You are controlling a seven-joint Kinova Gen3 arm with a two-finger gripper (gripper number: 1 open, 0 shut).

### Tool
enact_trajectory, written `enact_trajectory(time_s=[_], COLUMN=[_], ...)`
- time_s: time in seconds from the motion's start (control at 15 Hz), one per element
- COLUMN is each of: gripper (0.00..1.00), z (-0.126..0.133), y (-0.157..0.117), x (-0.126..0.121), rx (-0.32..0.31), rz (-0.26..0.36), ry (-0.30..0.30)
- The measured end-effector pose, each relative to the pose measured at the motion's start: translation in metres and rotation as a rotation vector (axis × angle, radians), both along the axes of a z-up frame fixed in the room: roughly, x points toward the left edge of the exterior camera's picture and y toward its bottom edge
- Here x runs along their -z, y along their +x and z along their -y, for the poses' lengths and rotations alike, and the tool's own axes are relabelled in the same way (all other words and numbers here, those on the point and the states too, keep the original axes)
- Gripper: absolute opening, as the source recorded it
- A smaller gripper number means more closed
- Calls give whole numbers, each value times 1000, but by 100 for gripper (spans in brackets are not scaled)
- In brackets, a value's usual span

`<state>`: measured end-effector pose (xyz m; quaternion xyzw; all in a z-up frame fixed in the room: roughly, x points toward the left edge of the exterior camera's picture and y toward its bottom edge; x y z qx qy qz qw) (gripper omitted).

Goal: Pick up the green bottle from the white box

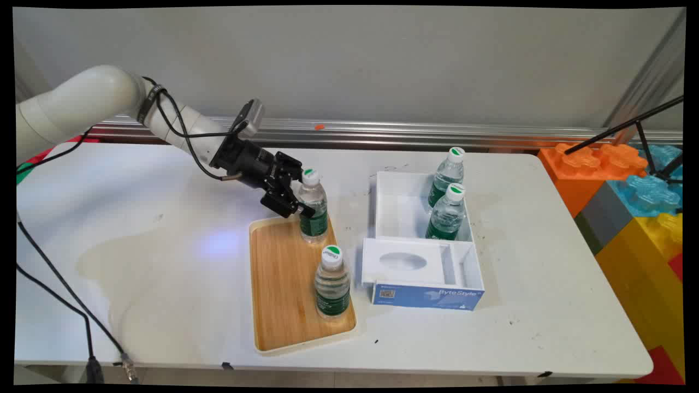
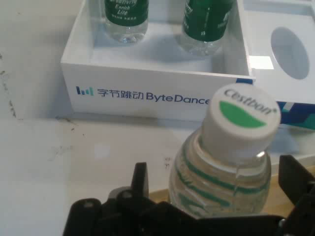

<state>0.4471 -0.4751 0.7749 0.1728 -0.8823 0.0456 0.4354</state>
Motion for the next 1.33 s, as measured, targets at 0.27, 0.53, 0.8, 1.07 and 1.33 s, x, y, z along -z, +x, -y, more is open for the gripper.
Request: enact_trajectory(time_s=[0.27, 0.53, 0.8, 1.07, 1.33], gripper=[100, 100, 100, 100, 100], z=[-1, -2, -6, -9, -7], y=[-1, 0, 3, 6, 5], x=[-2, -11, -24, -37, -51], rx=[-1, 3, 12, 28, 40], rz=[-2, -7, -13, -16, -23], ry=[4, 7, 8, 4, -8])
